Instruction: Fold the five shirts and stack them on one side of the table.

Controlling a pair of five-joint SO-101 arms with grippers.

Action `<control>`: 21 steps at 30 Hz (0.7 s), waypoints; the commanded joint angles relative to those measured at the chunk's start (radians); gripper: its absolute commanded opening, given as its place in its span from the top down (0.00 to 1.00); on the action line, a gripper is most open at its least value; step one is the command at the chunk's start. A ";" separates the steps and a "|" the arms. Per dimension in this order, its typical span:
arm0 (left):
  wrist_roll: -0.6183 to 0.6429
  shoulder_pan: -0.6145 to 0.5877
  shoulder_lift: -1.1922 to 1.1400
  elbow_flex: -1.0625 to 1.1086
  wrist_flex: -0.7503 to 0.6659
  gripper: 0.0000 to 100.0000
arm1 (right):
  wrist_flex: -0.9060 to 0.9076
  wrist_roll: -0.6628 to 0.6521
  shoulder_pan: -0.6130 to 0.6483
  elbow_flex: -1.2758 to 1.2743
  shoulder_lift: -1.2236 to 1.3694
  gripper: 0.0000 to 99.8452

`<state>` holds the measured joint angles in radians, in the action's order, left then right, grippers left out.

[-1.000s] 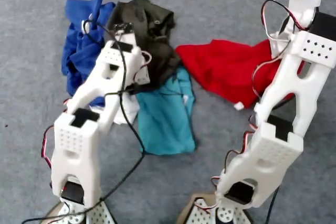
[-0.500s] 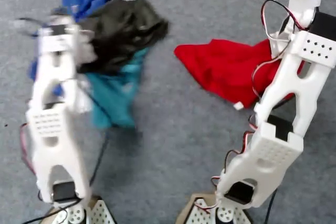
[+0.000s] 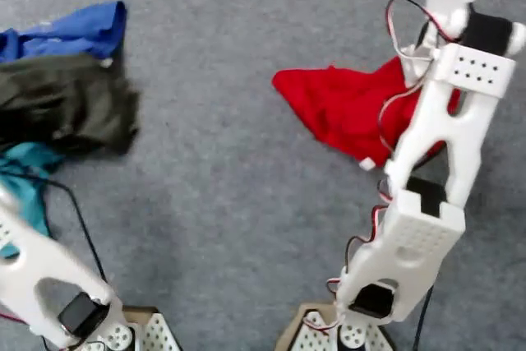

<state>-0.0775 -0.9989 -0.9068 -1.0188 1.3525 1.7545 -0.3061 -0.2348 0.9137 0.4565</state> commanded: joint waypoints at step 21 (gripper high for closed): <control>0.269 0.014 0.013 -0.626 0.381 0.72 | -0.015 -0.006 0.280 0.007 -0.074 0.99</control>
<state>0.1788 -1.0848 -0.9053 -1.5635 1.6794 1.7545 -0.3061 0.0138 0.9137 0.4565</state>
